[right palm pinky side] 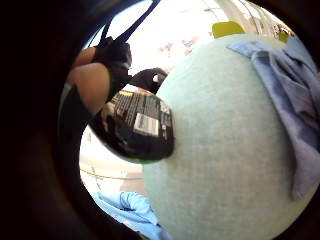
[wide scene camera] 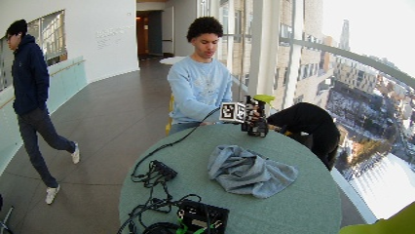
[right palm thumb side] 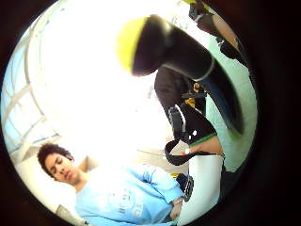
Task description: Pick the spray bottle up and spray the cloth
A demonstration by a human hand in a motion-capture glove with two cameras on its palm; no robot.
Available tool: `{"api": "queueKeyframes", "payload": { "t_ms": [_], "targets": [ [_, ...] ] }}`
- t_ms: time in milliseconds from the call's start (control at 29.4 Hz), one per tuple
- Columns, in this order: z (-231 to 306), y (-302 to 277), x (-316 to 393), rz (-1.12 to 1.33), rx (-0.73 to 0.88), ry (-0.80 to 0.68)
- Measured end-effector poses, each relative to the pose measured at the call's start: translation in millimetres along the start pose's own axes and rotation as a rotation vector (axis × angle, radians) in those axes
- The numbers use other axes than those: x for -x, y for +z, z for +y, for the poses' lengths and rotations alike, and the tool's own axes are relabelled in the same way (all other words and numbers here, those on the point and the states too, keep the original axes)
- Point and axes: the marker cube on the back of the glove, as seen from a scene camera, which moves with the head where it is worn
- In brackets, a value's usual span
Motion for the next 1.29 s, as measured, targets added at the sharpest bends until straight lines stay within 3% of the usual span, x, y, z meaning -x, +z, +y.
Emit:
{"api": "queueKeyframes", "payload": {
  "t_ms": [442, 714, 1292],
  "targets": [
    [153.1, -130.1, -37.6, 0.435, 0.033, 0.155],
    [231.7, -179.6, -61.6, 0.509, -0.046, 0.245],
    [255.2, -203.8, -60.1, 0.604, -0.059, 0.25]
  ]
}}
